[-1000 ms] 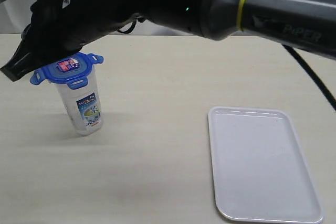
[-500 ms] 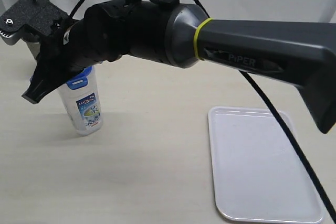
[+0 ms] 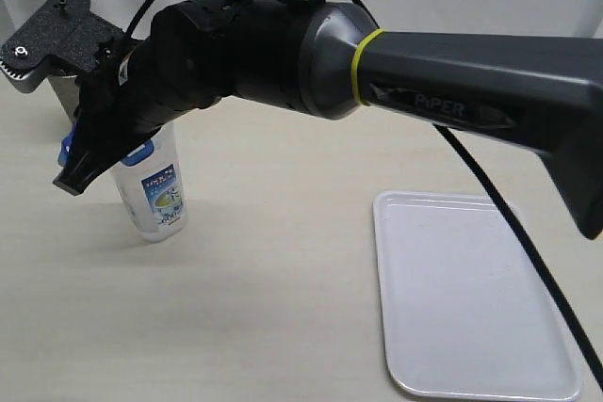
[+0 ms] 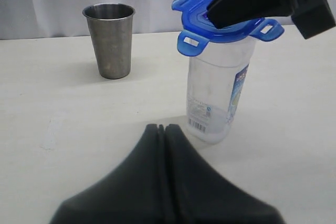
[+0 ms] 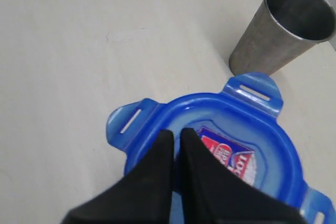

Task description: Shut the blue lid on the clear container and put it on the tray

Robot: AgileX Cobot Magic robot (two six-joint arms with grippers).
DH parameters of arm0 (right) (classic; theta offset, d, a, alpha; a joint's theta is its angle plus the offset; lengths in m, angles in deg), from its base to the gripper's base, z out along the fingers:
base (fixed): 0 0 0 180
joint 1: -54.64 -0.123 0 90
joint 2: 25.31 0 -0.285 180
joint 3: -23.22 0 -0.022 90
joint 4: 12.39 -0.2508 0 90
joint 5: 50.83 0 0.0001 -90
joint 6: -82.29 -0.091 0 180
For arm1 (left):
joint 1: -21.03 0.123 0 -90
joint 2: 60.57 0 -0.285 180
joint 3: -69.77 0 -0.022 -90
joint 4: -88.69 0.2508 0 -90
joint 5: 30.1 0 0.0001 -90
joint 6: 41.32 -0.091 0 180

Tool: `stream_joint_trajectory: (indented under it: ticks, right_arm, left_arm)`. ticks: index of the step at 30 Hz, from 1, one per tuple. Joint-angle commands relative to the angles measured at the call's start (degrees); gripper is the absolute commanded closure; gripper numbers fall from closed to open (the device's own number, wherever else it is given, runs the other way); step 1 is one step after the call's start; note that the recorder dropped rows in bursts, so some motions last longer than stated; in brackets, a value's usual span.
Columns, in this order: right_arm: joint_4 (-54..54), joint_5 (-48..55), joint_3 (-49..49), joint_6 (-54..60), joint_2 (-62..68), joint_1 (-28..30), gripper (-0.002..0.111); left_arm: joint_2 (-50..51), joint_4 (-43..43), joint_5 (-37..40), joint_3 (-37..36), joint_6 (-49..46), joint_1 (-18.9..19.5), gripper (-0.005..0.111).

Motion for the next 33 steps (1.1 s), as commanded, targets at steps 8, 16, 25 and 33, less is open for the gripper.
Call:
stream_joint_trajectory:
  ticks: [8,16,25,33]
  right_arm:
    - [2.4,0.1,0.1,-0.5,-0.8,0.2,0.104]
    - [10.0,0.7,0.1,-8.4,-0.8,0.4,0.104]
    - [15.6,-0.1,0.1,-11.4,-0.8,0.4,0.104]
    - [18.7,-0.2,0.1,-12.8,-0.8,0.6,0.104]
  left_arm:
    - [-0.2,-0.1,-0.6,-0.1,0.0,0.3,0.107]
    - [-0.2,-0.1,-0.6,-0.1,0.0,0.3,0.107]
    - [-0.2,-0.1,-0.6,-0.1,0.0,0.3,0.107]
    - [-0.2,-0.1,-0.6,-0.1,0.0,0.3,0.107]
